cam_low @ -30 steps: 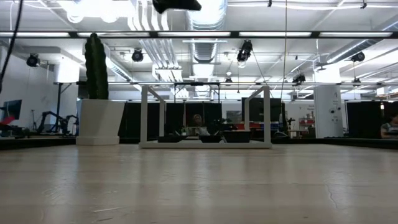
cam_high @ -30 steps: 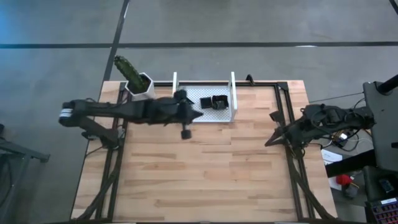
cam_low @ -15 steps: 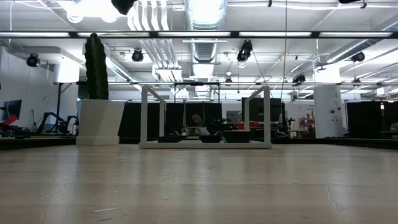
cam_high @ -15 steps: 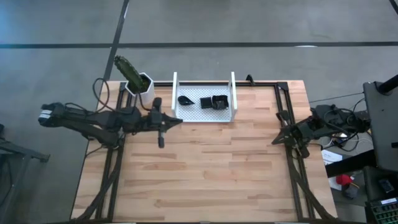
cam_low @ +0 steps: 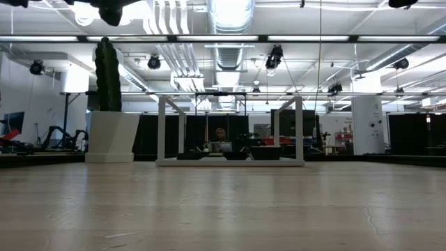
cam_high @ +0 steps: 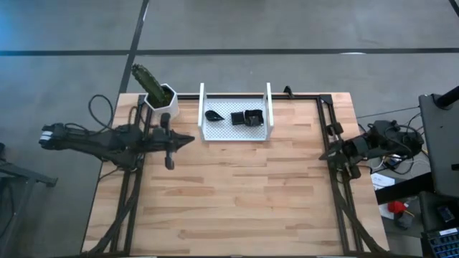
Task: Pick & Place Mini shaped plates
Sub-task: Return to Home Position
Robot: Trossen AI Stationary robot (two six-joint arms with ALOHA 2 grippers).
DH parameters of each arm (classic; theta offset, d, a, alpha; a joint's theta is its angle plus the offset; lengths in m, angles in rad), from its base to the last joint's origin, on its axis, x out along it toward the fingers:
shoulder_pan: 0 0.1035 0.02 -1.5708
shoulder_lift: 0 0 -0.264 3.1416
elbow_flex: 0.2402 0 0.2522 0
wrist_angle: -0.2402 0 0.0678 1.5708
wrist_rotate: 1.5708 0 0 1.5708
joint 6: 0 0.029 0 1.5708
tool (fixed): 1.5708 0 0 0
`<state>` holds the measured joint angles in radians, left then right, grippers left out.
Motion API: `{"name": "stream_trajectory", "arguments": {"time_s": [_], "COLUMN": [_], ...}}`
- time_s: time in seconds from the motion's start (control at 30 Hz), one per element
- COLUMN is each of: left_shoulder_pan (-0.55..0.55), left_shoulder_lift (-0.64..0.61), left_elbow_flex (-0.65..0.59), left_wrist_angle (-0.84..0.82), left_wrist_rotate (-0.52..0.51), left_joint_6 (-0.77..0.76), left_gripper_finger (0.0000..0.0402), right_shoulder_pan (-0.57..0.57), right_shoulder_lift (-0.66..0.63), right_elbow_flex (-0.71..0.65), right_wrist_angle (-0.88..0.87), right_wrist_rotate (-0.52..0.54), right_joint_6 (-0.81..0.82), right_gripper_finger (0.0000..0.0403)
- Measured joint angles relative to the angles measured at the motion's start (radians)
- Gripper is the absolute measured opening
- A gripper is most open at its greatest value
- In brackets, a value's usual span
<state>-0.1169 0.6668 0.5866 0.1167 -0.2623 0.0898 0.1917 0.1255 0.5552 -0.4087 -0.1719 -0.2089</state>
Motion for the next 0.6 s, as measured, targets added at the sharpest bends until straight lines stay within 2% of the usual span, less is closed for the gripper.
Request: {"name": "stream_trajectory", "arguments": {"time_s": [0.37, 0.6], "left_shoulder_pan": [0.0, 0.001], "left_shoulder_lift": [-0.222, -0.342], "left_elbow_flex": [-0.152, -0.205], "left_wrist_angle": [0.071, 0.075], "left_wrist_rotate": [0.001, 0.002], "left_joint_6": [0.015, 0.032], "left_gripper_finger": [0.0, 0.0], "right_shoulder_pan": [0.0, 0.0], "right_shoulder_lift": [-0.07, -0.114], "right_elbow_flex": [0.0, 0.0], "right_wrist_angle": [0.001, 0.001], "right_wrist_rotate": [0.018, 0.018], "right_joint_6": [0.0, 0.0], "right_gripper_finger": [0.0008, 0.0008]}}
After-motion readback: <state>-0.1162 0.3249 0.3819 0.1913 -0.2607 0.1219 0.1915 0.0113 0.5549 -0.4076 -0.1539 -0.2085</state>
